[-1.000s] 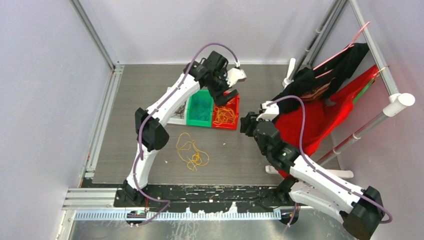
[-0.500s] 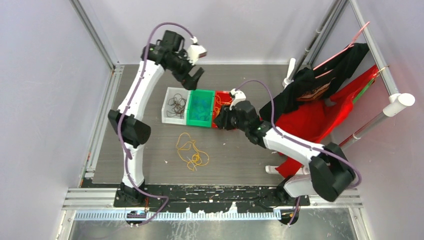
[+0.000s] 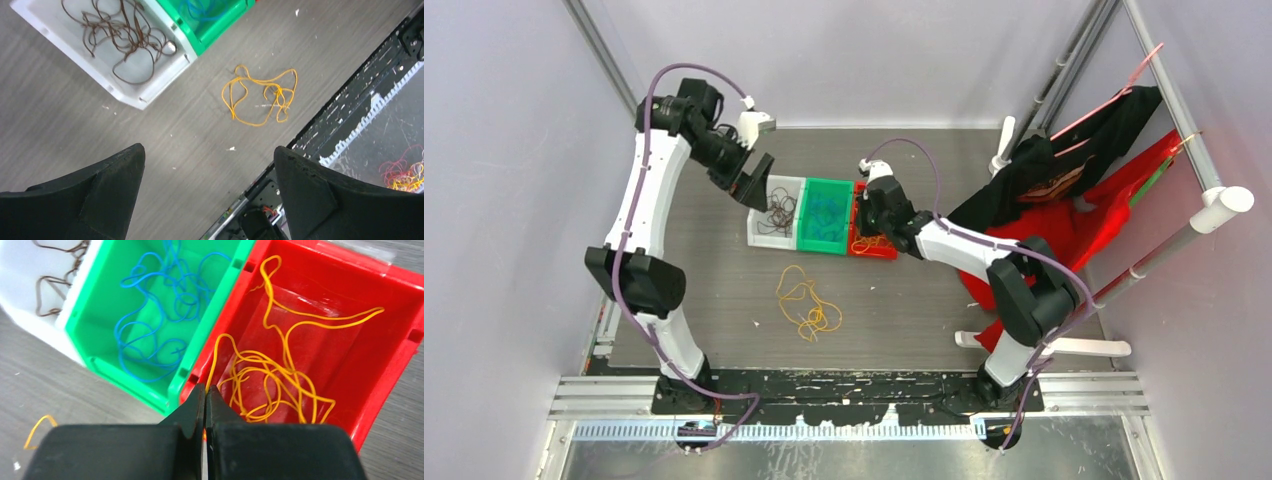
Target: Untangle the cables
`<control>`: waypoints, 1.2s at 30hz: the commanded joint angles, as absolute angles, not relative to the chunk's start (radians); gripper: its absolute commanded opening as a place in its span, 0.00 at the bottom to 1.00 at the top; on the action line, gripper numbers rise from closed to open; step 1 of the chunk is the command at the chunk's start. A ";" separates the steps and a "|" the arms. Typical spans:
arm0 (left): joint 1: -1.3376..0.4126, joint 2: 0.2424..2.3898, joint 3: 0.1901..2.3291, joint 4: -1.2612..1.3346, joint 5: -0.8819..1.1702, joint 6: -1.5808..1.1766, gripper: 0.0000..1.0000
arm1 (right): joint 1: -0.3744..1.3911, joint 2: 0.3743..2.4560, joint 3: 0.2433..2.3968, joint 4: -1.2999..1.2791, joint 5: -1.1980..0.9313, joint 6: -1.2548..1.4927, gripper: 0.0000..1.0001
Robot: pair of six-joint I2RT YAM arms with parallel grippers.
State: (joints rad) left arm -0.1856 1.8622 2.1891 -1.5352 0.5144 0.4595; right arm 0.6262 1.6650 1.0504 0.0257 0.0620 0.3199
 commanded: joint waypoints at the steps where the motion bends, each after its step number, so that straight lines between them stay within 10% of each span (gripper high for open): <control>1: -0.149 1.720 2.055 -1.512 0.577 0.511 1.00 | 0.621 1.713 1.141 -0.006 0.201 0.242 0.01; 20: -0.103 1.516 1.707 -1.449 0.634 0.595 1.00 | 0.609 1.952 1.367 -0.044 0.350 0.026 0.03; 33: -0.061 1.413 1.610 -1.242 0.487 0.503 1.00 | 0.609 1.732 1.339 -0.084 0.340 0.033 0.58; 36: -0.037 1.414 1.617 -1.228 0.466 0.491 0.99 | 0.620 1.632 1.300 -0.086 0.337 0.078 0.83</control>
